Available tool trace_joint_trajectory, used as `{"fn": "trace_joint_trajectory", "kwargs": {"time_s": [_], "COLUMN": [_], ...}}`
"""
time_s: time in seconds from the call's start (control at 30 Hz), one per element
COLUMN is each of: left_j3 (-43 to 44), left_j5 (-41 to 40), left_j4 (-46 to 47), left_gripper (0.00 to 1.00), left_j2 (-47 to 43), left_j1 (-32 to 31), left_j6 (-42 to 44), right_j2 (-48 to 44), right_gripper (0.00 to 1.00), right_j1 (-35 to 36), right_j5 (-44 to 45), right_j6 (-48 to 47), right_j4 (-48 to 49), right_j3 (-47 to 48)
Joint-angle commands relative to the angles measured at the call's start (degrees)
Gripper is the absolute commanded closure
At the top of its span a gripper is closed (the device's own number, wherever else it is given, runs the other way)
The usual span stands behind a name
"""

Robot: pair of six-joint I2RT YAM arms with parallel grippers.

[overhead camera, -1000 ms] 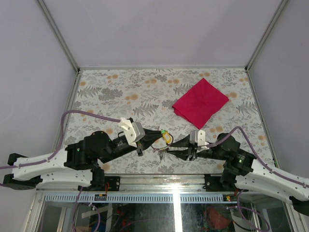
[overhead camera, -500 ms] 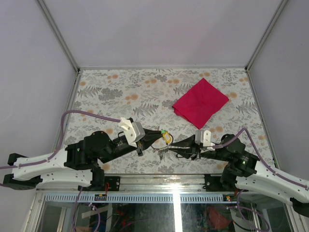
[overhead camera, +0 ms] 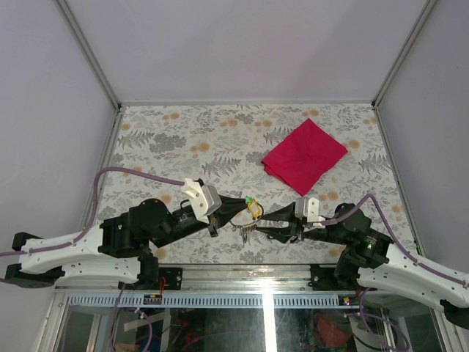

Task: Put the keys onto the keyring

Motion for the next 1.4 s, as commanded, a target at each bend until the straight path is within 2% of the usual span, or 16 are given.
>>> {"fn": "trace_joint_trajectory", "kwargs": {"time_s": [0.0,0.27,0.73,0.83,1.07,1.37], "left_j3": [0.7,0.8,1.0,1.0,0.9,0.8], "left_j5": [0.1,0.2,0.4,0.5,0.6,0.4], "left_j4": [4.4,4.2,4.6,4.8,4.9,5.5], "left_gripper": [1.0,1.0,1.0,1.0,1.0,1.0], "left_j2": [0.0,0.0,0.2,0.3,0.0,0.2], "left_j1": [-0.3,-0.4,-0.3,-0.3,-0.3,-0.4], "left_j6": [0.2,0.2,0.5,0.7,-0.1,-0.3], "right_j2": [0.9,1.4,0.2,0.9,0.6,1.6], "right_gripper": [0.63,0.72,0.79,0.78,0.67,0.61], "right_j1": [-0.1,-0.1,-0.1,-0.1,-0.1,-0.1], "right_j5": [-0.6,1.5,6.5,6.4,5.6,4.7], "right_j6": [-0.2,-0.9,-1.7,-1.5,0.3,2.7], "right_j4": [2.0,1.5,1.3,2.1,4.8,9.0], "right_j3": [2.3,2.4,2.7,2.7,1.1,-0.7]}}
